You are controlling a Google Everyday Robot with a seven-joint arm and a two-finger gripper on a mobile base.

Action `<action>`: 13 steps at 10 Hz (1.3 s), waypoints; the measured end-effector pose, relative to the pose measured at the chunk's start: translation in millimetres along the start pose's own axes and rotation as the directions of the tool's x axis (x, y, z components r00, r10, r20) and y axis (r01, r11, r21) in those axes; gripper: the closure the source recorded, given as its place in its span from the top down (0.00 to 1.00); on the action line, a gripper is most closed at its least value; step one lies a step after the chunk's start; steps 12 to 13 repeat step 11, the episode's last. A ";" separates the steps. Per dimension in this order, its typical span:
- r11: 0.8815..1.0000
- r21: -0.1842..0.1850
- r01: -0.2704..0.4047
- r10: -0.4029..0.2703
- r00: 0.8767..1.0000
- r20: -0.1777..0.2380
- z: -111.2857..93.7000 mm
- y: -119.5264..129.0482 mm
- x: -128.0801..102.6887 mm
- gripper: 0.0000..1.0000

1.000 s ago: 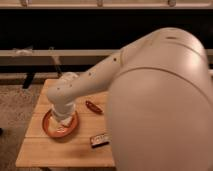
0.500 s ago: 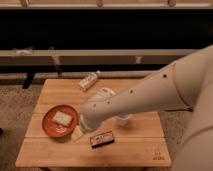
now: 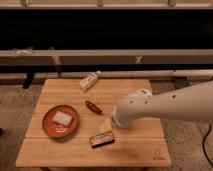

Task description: Move the arm in a circular motion

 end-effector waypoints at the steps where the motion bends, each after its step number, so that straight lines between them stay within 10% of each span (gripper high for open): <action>1: 1.000 0.025 -0.013 0.013 1.000 0.012 -4.1 -21.6 -14.9 0.80; 6: 0.994 0.103 0.021 -0.024 0.999 0.032 -14.0 -27.1 -83.9 0.80; 13: 0.991 0.062 0.116 -0.118 0.992 0.034 2.3 -0.4 -115.8 0.80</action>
